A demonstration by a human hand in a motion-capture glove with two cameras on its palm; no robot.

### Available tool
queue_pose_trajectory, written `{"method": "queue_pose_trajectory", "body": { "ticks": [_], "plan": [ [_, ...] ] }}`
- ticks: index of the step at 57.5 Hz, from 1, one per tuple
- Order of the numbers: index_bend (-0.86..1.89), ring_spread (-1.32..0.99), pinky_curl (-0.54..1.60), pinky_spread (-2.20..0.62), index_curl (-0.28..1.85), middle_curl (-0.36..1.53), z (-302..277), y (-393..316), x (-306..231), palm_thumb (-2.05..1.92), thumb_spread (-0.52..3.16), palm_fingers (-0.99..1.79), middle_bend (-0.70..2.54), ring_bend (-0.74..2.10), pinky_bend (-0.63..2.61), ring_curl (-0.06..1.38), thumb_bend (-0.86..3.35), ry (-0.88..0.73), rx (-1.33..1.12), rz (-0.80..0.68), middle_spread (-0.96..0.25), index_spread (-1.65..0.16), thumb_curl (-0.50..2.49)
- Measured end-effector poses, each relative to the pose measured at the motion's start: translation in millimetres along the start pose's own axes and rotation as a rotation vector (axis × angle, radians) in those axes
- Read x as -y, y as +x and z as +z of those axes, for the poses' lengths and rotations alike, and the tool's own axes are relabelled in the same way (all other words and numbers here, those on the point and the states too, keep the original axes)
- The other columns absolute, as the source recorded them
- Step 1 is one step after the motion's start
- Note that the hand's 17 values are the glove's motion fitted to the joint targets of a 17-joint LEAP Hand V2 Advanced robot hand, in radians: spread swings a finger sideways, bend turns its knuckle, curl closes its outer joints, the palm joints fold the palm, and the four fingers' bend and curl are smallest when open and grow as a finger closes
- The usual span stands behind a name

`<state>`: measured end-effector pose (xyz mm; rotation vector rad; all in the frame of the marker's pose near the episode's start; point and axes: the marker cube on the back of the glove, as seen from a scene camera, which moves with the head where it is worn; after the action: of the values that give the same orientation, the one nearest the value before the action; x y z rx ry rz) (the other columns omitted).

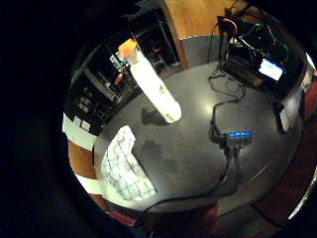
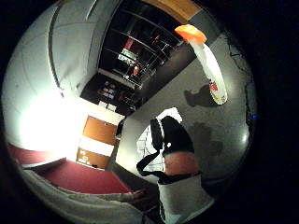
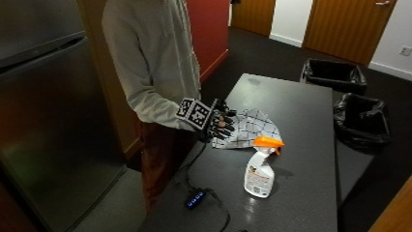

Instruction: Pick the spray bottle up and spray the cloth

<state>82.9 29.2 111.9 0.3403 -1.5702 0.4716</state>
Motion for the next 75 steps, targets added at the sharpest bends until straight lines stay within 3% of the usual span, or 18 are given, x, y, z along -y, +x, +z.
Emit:
{"method": "queue_pose_trajectory", "body": {
  "ticks": [38,55,75],
  "plan": [
    [0.11,-0.04,0.36,0.14,0.20,0.36,73,32,45,0.69,1.00,0.14,0.26,0.40,0.40,0.31,-0.03,0.213,0.333,0.421,0.01,-0.27,0.41],
    [0.09,-0.05,0.37,0.13,0.18,0.37,115,43,56,0.72,0.96,0.08,0.27,0.40,0.43,0.31,-0.02,0.211,0.487,0.635,0.00,-0.28,0.42],
    [0.11,-0.05,0.36,0.12,0.17,0.37,134,44,86,0.74,0.91,0.02,0.29,0.42,0.46,0.31,-0.03,0.256,0.499,0.700,-0.01,-0.29,0.42]
  ]
}}
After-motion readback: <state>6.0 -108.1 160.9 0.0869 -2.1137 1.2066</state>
